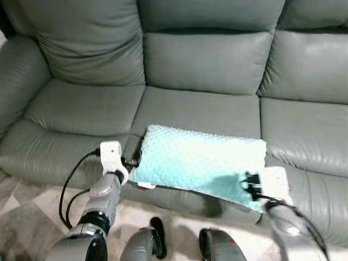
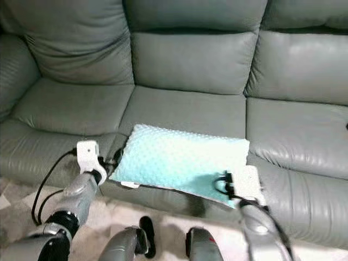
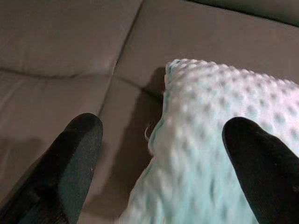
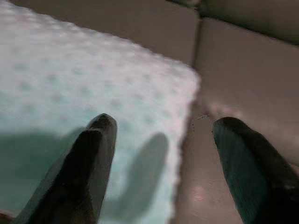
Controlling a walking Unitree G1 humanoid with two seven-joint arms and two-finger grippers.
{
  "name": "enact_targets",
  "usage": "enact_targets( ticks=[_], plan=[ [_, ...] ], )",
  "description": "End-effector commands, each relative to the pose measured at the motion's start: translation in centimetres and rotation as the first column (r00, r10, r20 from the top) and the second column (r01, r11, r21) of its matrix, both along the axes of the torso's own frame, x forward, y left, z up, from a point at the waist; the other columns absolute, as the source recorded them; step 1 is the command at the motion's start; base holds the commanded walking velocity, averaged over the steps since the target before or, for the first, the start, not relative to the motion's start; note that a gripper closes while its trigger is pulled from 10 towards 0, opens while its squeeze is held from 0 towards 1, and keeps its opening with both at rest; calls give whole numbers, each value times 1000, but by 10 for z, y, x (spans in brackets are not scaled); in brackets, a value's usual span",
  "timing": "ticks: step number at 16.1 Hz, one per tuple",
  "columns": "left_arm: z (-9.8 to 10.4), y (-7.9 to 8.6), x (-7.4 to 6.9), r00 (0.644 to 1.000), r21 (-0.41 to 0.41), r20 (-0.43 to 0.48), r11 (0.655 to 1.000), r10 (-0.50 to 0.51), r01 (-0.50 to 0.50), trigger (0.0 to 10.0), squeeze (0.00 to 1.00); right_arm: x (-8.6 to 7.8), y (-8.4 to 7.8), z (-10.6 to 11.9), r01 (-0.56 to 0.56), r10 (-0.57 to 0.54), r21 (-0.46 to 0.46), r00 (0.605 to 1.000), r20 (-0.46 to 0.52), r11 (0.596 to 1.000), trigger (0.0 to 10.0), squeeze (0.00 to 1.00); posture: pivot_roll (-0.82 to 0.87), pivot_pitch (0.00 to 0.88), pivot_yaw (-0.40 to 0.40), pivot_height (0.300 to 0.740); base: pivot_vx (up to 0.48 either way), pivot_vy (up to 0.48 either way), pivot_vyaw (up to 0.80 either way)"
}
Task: Move the pillow to the sofa
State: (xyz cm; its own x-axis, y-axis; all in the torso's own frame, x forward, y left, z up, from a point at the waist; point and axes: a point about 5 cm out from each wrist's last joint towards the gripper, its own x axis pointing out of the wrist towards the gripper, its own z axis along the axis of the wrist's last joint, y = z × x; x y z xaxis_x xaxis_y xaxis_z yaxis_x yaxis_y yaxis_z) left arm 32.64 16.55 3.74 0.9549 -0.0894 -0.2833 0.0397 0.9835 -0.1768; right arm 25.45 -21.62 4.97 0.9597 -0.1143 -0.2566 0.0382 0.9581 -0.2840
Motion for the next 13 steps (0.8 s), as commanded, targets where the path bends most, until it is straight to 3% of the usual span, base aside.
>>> enact_targets(
  ticks=[1,2,3,4,8,13],
  plan=[
    [-8,11,-7,999,22,-35,999,29,-29,10000,1000,-4,3,-8,4,-4,11,999,-36,1000,10000,1000,-218,146,101,740,0,0,0],
    [-19,23,-15,992,89,-111,995,58,-48,10000,855,0,5,-5,-3,3,19,999,-32,1000,10000,1000,-218,111,100,740,0,0,0],
    [-24,29,-20,985,106,-151,992,84,-69,10000,490,2,7,-4,-15,16,29,999,-36,999,10000,1000,-217,99,100,740,0,0,0],
    [-27,30,-22,983,95,-169,994,69,-53,10000,20,4,12,-6,-41,44,66,997,-59,997,10000,1000,-217,78,104,740,0,0,0],
    [-37,19,-28,957,126,-278,984,-89,128,10000,0,6,19,-21,-102,128,144,975,-181,984,10000,1000,-227,13,111,740,0,0,0],
    [-44,36,-37,952,164,-306,983,-31,85,10000,0,4,13,-28,-80,116,165,969,-219,983,10000,1000,-236,0,109,740,0,0,0]
  ],
)
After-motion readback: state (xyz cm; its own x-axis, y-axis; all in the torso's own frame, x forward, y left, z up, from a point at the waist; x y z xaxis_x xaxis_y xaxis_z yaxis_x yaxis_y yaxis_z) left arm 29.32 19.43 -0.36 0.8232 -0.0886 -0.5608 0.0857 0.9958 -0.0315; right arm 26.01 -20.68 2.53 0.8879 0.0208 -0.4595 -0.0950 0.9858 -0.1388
